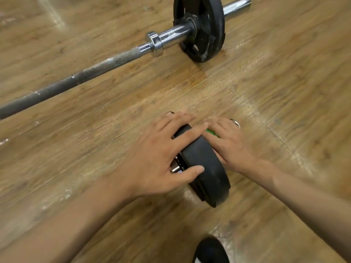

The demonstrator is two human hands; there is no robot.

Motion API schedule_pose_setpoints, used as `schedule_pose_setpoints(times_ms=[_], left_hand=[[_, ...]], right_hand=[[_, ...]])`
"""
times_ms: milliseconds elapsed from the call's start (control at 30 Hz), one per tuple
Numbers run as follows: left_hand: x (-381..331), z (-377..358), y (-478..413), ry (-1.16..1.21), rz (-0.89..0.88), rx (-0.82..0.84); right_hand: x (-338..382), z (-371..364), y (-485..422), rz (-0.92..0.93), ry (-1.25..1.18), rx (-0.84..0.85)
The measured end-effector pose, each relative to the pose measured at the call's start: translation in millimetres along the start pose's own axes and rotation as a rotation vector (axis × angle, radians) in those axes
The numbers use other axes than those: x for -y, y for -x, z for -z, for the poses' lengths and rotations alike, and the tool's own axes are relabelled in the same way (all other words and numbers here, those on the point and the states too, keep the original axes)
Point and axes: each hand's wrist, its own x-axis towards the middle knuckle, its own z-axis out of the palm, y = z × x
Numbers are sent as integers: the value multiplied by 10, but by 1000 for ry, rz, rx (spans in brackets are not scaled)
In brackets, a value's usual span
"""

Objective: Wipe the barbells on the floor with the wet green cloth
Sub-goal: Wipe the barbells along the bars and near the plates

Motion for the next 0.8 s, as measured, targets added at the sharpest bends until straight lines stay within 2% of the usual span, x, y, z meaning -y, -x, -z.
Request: schedule_pose_setpoints(times_ms=[33,133,200,267,333,433,533,667,733,800], left_hand=[[-27,-18,5,24,43,0],[-135,-142,24,97,85,13],[-211,-239,76,87,46,2],[-303,-299,128,50,10,-27],[-403,-333,190,7,-18,-47],[-600,-383,265,-23,-32,-64],[-859,-482,321,19,-7,-86],[-882,-428,354,132,-121,-67],[-737,-269,294,154,-64,-53],[-626,-32,226,64,81,-43]], right_hand=[[-72,26,73,-21,24,3],[-73,29,274,-304,11,-146],[98,-9,425,-260,15,-175],[182,34,521,-175,8,-102],[161,91,544,-244,-22,-89],[85,182,537,-358,-52,-166],[-121,398,468,-400,19,-279],[-295,794,160,-425,115,-335],[-234,1011,-2,-442,127,-319],[-87,1254,-119,-469,108,-291]])
